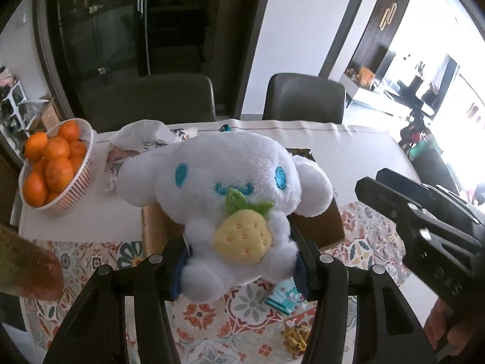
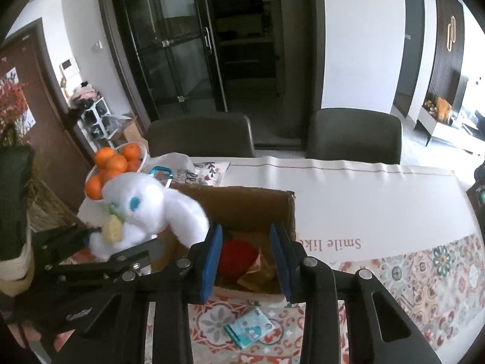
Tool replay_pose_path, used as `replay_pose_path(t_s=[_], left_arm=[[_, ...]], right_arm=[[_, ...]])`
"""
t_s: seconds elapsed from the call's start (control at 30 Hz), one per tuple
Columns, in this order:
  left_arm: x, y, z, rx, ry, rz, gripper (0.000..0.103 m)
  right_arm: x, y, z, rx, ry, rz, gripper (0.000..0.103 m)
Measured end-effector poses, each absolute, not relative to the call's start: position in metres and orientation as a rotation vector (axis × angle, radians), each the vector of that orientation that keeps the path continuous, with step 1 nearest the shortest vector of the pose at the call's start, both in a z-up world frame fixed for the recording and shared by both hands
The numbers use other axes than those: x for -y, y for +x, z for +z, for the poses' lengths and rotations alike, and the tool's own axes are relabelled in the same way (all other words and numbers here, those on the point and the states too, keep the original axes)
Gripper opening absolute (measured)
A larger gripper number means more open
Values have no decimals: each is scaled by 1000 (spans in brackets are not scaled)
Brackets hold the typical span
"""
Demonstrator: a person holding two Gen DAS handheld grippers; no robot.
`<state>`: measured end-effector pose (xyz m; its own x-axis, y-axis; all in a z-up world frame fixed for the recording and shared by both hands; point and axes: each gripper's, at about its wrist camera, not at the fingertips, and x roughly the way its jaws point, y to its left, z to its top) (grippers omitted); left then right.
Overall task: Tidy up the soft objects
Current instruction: 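Lower the bunny into the box and open the left tool, then withdraw both tools toward the yellow minion keychain and red candy packet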
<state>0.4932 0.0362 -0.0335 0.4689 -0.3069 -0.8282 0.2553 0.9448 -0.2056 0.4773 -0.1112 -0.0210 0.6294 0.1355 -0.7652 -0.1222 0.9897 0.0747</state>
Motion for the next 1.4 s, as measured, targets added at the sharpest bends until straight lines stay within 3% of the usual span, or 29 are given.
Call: replay_pose_path(t_s=[0.3,0.43,0.8,0.93,1.4], left_arm=[[-12,522,-63,-1116,10,-343,57],[-3,526,-73,-1122,40,-334,75],[-4,504,-61,-1051,109,-311,76],[-2,490,-55,-1022,121,-326,76],[12,434,-42,-927,163,-395,76]], right_arm=[[122,496,-39,-928,40,115,35],[126,499,-49,-946,46,100,35],[143,491,-58,-963,66,54,38],[149,479,-58,-960,76,32,49],[168,424,-50,-900,116,-29,59]])
